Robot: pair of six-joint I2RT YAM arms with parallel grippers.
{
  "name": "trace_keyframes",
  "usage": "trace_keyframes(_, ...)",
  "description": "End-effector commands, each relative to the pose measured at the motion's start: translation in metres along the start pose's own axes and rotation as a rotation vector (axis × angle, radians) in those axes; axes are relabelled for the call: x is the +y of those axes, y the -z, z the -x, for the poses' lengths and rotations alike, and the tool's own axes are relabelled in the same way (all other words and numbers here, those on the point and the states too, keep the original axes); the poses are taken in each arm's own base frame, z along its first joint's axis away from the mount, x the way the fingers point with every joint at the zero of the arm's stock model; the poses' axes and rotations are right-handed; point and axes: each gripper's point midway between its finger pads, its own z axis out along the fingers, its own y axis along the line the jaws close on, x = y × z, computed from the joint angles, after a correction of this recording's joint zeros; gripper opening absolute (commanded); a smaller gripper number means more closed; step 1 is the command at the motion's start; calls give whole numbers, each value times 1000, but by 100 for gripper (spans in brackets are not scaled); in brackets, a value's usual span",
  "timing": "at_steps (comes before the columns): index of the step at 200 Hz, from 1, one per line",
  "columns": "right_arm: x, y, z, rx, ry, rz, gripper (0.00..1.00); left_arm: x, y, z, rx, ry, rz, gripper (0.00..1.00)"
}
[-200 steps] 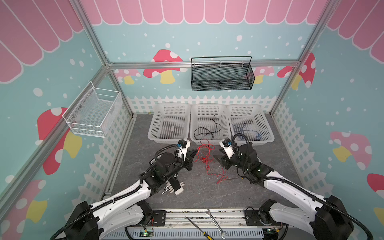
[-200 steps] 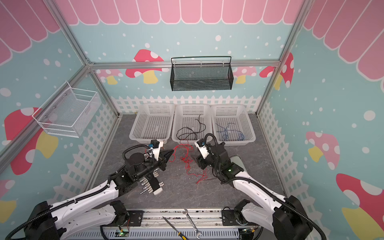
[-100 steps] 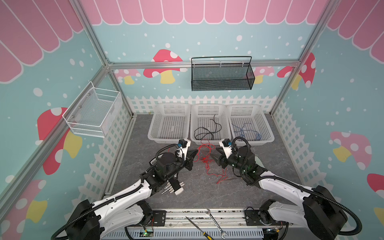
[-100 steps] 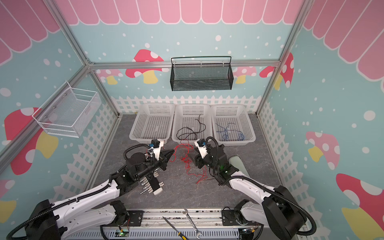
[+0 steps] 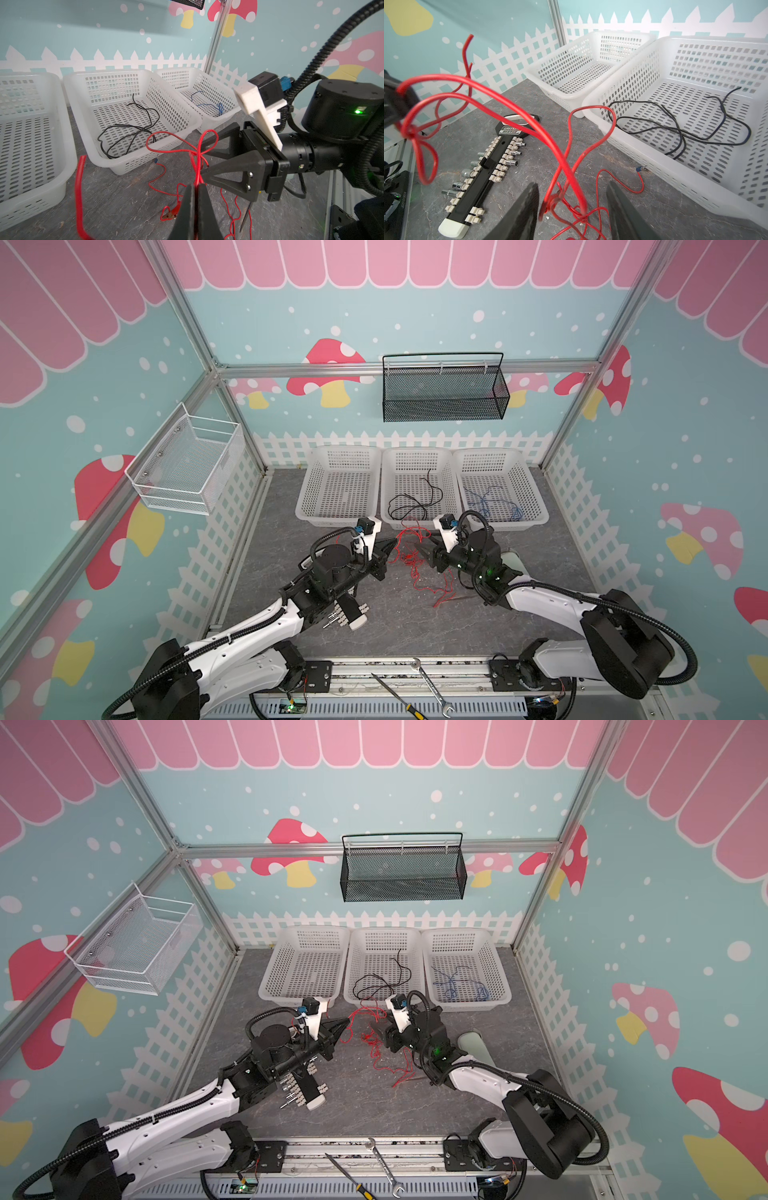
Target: Untangle the cables
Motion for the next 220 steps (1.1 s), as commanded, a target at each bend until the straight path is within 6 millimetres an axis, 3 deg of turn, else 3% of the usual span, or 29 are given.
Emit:
trace_keyframes(1, 5, -7, 17, -50, -7, 28, 54, -4, -1, 18, -47, 23, -18, 0)
trace_keyframes(13, 5, -8, 16, -55, -10, 33, 51, -4, -1, 17, -47, 23, -14, 0)
trace_keyframes(23, 6, -8, 16, -63, -8, 41, 43, -3, -2, 17, -47, 22, -11, 0)
trace_keyframes(46, 9, -10, 18, -65, -7, 61, 16, -1, -3, 18, -52, 19, 3, 0)
trace_keyframes(66, 13, -8, 18, -60, -5, 79, 0, 7, -3, 18, -57, 20, 43, 0)
trace_keyframes(128, 26, 15, 16, -22, 84, 110, 0, 60, 1, 6, -21, -15, 352, 0)
trace_keyframes(164, 17, 34, 18, -15, 129, 24, 0, 95, 13, 3, 11, -4, 547, 0)
trace_keyframes(189, 9, 41, 10, 15, 149, -30, 0, 105, 20, 12, -18, 31, 575, 0)
trace_keyframes(220, 2, 43, 0, 49, 146, -68, 0, 101, 25, 33, -64, 31, 530, 0)
